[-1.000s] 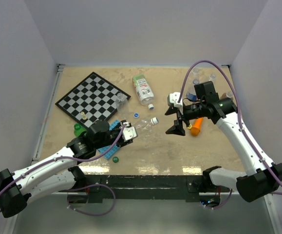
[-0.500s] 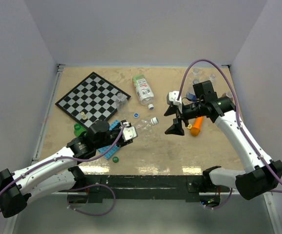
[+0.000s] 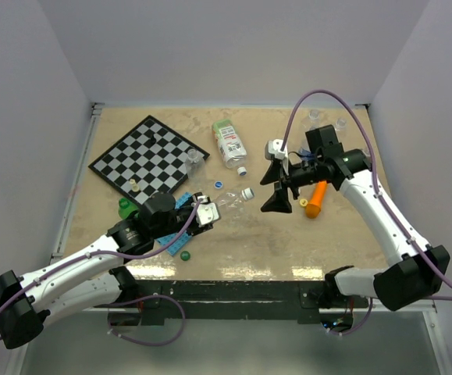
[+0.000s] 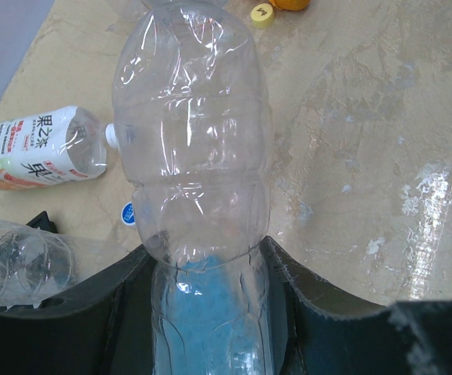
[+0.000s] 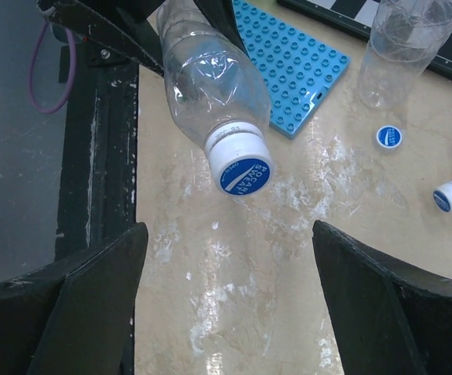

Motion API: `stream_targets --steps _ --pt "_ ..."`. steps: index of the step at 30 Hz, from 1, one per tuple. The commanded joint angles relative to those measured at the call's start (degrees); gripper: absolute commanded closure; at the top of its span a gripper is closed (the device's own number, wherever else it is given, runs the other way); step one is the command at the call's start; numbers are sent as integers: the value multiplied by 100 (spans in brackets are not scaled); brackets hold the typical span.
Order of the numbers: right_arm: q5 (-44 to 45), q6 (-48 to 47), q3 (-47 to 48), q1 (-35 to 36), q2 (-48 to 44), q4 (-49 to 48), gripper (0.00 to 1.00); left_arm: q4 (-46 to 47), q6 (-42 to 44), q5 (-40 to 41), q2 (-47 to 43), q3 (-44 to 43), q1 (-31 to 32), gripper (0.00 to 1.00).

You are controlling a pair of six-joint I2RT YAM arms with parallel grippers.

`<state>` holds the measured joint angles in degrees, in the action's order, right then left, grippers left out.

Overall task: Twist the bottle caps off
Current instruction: Unscrew the bottle cap from the plastic bottle.

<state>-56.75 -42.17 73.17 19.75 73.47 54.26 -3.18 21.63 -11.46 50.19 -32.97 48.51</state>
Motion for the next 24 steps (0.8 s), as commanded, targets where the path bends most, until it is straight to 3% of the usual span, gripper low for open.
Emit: stream_targets --steps 1,12,19,24 --pt "-345 297 207 -32 220 -152 9 107 -27 39 -80 -25 -17 99" --pt "-1075 -529 883 46 1222 831 18 107 -36 21 -36 -25 -17 99" --pt "-1084 -503 945 249 1240 814 30 116 -36 13 -1 -25 -17 99" --pt "-1127 -555 1094 301 1345 902 33 125 -44 4 25 -25 -8 99"
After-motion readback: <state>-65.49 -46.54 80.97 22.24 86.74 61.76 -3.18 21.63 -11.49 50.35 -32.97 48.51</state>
